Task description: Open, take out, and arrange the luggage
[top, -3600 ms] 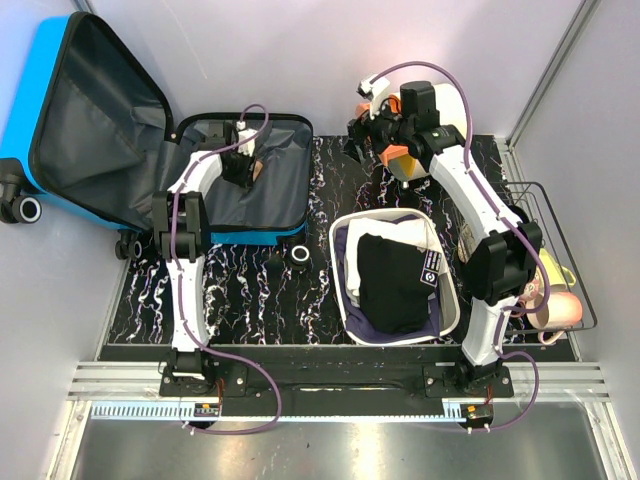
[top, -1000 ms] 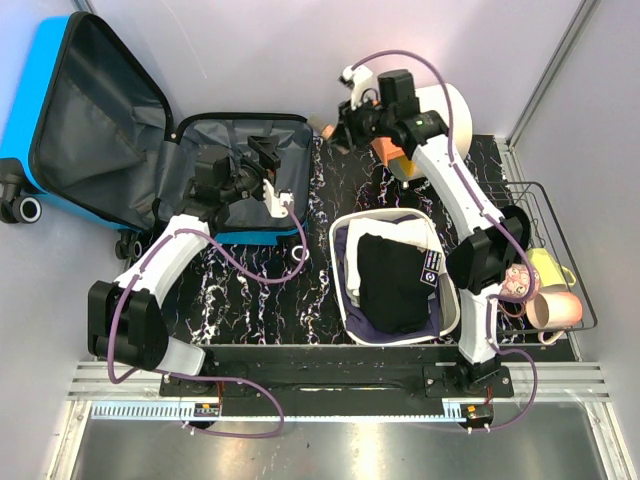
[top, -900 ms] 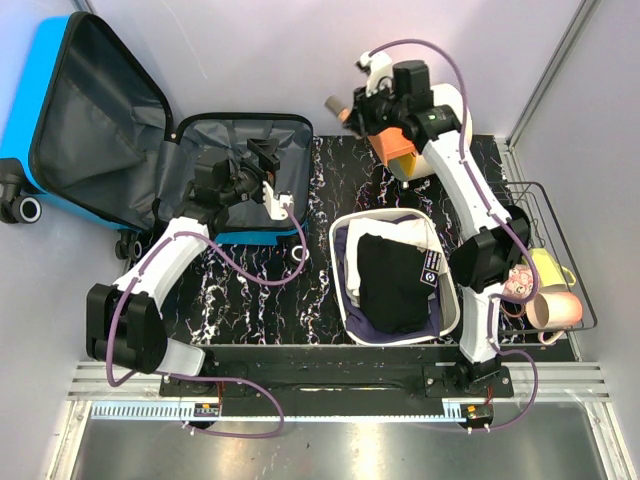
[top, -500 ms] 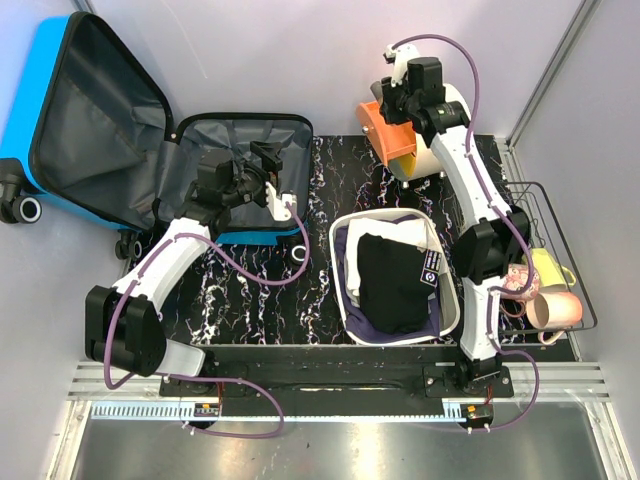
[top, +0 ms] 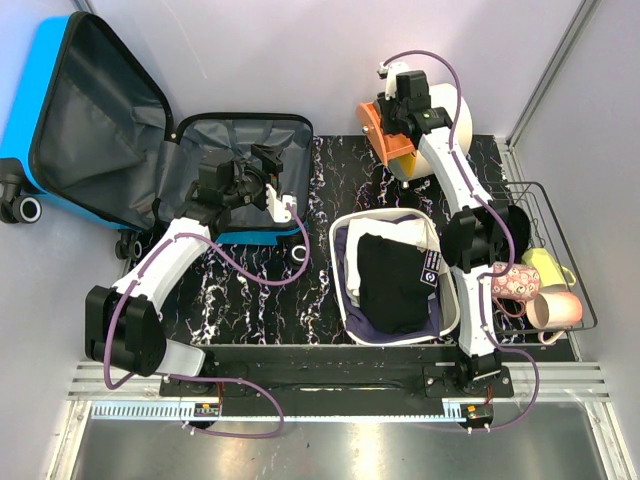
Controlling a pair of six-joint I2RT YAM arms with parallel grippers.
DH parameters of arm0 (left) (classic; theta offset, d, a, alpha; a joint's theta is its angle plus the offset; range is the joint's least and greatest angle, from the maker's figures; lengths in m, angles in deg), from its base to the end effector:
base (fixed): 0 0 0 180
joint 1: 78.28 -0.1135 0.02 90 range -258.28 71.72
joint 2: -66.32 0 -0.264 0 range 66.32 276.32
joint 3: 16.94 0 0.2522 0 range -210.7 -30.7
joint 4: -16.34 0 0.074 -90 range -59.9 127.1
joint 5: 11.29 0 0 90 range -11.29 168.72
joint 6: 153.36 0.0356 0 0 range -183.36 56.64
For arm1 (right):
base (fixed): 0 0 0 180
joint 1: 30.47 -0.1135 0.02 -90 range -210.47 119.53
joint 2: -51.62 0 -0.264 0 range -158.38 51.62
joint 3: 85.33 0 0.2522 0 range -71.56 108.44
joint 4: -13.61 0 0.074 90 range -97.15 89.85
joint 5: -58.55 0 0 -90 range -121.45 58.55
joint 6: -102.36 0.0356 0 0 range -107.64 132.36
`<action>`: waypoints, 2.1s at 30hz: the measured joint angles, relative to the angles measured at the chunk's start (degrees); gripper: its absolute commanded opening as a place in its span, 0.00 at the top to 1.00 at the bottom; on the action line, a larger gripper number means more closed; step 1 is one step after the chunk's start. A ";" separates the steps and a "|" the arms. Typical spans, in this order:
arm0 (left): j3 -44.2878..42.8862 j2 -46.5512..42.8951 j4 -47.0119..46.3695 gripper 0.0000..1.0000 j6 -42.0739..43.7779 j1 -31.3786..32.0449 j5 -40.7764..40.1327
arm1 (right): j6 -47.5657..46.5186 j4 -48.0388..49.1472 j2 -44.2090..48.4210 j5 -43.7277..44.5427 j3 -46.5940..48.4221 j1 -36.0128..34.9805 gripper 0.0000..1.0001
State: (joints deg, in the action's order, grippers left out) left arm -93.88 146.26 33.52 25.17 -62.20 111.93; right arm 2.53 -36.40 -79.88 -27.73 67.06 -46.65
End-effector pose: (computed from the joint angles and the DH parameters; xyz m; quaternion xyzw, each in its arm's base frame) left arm 0.3051 -0.1082 0.3244 0.7218 0.3511 0.1350 0.5809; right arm 0.5060 0.1444 0.3479 -0.1779 0.8433 0.0001 0.5071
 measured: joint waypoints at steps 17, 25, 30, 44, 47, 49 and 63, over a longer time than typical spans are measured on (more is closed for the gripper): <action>0.02 0.15 -0.02 0.01 0.13 0.00 0.00 | -0.81 1.31 -1.03 0.13 2.80 0.24 0.52; 0.00 0.83 0.13 0.01 0.13 0.00 -0.02 | -0.94 1.31 -0.94 -1.88 3.74 0.04 0.55; 0.00 0.87 0.98 0.01 -0.50 0.00 -0.04 | -4.70 1.36 0.46 -3.80 3.85 -1.55 0.55; 0.00 0.90 1.03 0.01 -2.64 0.02 -0.96 | -9.16 2.27 1.14 -1.46 2.67 -10.75 0.60; 0.00 0.90 1.03 0.01 -2.95 0.17 -1.16 | -10.03 2.60 -0.04 1.79 2.67 -10.25 0.61; 0.00 0.90 1.03 0.01 -3.06 0.28 -1.38 | -10.58 2.60 -1.46 3.91 2.67 -9.84 0.61; 0.00 0.90 1.05 0.01 -3.32 0.52 -1.57 | -11.78 6.67 -5.22 12.85 4.22 -5.16 0.60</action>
State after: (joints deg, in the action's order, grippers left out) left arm -93.88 147.16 34.57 21.85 -61.68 110.35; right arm -9.25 -29.74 -85.11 -14.87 71.28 -51.81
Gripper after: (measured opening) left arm 0.988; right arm 0.395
